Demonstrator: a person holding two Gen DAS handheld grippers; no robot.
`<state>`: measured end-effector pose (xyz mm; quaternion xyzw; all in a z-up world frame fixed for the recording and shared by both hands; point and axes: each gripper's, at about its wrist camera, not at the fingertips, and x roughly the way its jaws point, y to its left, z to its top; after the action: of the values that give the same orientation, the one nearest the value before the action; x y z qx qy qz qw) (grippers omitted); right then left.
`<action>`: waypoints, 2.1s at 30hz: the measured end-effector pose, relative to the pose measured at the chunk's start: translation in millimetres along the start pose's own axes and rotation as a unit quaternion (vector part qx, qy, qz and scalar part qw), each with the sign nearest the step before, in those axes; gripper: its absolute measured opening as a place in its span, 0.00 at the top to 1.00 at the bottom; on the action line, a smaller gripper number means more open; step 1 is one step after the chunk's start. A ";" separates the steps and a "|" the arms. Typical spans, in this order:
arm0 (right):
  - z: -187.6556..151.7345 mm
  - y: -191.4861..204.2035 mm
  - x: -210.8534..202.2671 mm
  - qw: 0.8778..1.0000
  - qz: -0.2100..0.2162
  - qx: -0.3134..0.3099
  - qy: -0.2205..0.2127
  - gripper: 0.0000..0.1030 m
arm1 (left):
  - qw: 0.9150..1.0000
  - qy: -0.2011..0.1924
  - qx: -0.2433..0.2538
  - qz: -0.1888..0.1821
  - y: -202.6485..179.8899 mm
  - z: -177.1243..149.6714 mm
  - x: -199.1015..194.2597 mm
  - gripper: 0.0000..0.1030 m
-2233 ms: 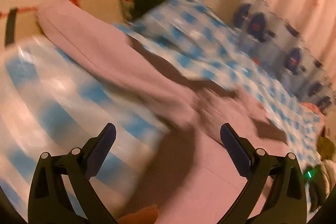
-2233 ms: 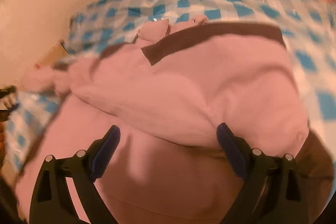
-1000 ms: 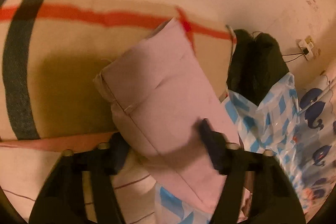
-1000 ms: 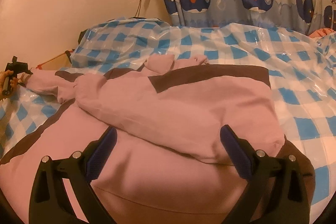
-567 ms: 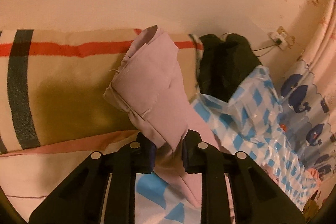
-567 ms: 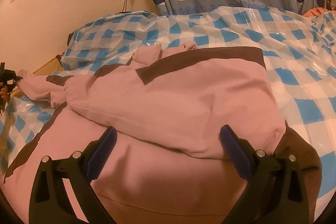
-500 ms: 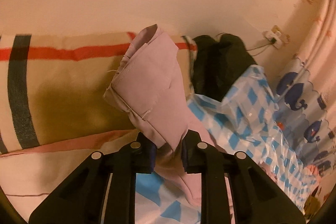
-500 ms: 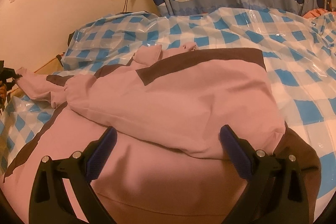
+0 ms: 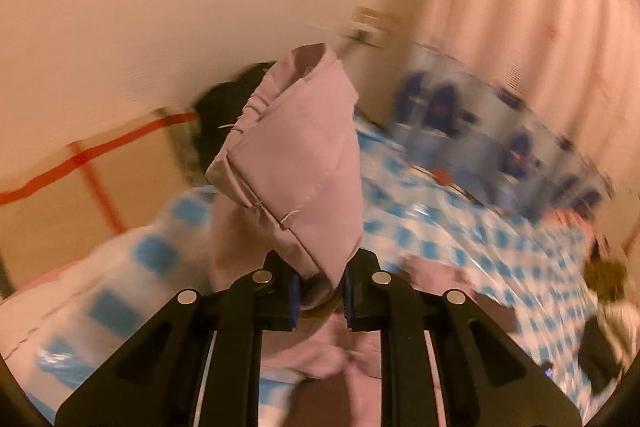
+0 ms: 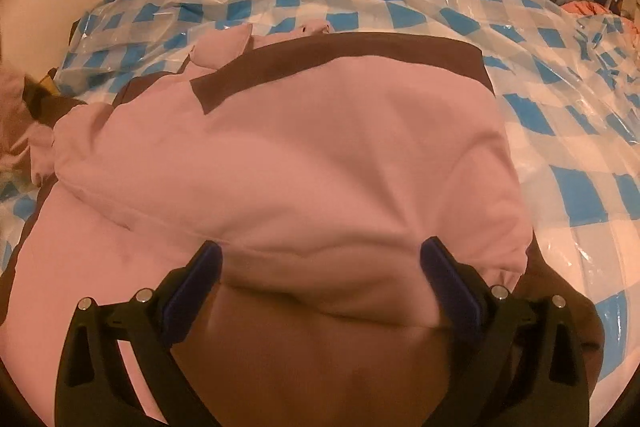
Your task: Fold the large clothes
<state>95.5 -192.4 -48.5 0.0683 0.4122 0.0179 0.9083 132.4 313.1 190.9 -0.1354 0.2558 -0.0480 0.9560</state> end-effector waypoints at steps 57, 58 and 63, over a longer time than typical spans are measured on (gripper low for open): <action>37.2 9.8 19.4 0.997 0.033 -0.008 0.064 0.07 | 0.951 0.203 0.220 0.075 -99.5 -205.8 201.3 0.17; 39.2 9.2 17.7 0.997 0.032 -0.008 0.068 0.08 | 0.951 0.196 0.226 0.079 -103.5 -202.2 195.0 0.17; 68.7 29.7 -42.4 0.998 -0.001 -0.038 -0.044 0.07 | 0.951 0.079 0.286 0.089 -136.7 -177.7 147.7 0.18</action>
<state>119.9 -174.3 32.0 0.0342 0.3710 0.0294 0.9275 167.8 116.6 11.4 0.1710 0.3170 -0.0443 0.9318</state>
